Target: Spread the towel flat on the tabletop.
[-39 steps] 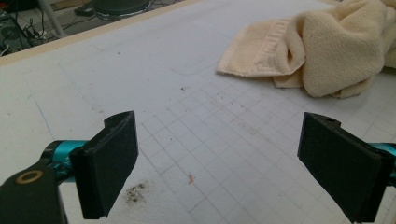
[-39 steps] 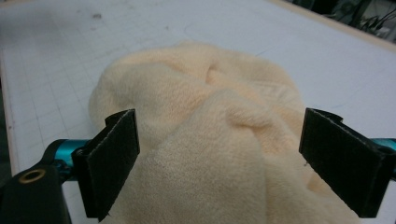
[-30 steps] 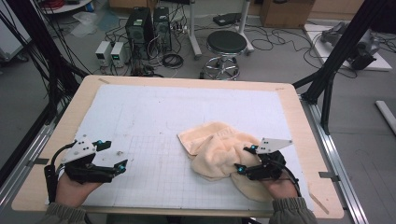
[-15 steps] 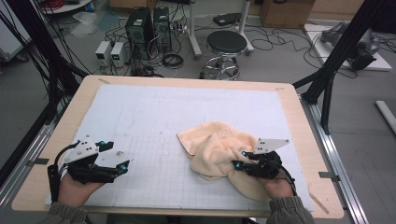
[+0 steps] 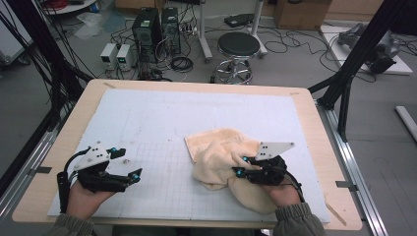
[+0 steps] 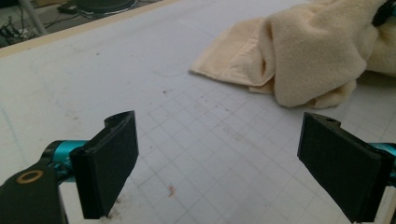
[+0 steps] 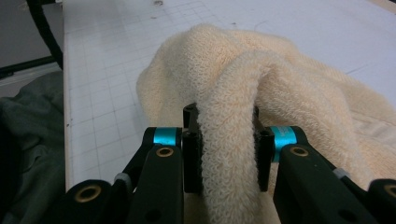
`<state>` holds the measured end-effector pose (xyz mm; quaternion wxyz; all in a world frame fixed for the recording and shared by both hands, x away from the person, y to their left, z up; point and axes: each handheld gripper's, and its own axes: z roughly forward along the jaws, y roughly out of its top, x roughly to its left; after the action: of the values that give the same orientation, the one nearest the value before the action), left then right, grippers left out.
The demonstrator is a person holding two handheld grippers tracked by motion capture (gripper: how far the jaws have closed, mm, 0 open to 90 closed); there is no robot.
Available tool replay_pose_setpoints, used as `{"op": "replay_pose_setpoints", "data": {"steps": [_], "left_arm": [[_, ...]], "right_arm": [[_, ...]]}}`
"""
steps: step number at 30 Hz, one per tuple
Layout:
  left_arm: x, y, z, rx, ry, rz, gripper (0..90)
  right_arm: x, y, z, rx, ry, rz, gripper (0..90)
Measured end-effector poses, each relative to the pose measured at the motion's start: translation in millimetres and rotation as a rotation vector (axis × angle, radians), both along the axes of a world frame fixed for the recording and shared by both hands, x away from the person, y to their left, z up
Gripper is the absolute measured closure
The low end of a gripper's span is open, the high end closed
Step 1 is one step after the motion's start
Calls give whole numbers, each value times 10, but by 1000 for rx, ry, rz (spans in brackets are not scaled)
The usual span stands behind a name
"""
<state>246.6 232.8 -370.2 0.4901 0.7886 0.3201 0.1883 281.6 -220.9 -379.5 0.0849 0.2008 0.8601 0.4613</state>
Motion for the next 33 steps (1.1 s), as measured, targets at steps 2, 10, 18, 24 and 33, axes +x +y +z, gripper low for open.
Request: {"op": "replay_pose_setpoints", "data": {"steps": [2, 10, 18, 24, 33], "left_arm": [[15, -96, -5, 8, -2, -23, 129], [112, -516, -68, 43, 6, -134, 142], [281, -967, -147, 55, 32, -238, 158], [375, -1193, -192, 51, 46, -286, 182], [477, -1551, -338, 52, 73, -323, 204]], "right_arm": [[-14, 26, -15, 6, 1, 6, 730], [-20, 15, -110, 25, 17, 4, 727], [-17, -17, -135, 21, 11, -3, 720], [-6, -20, -146, 23, 12, -1, 710], [7, -24, -152, 22, 10, -8, 694]]}}
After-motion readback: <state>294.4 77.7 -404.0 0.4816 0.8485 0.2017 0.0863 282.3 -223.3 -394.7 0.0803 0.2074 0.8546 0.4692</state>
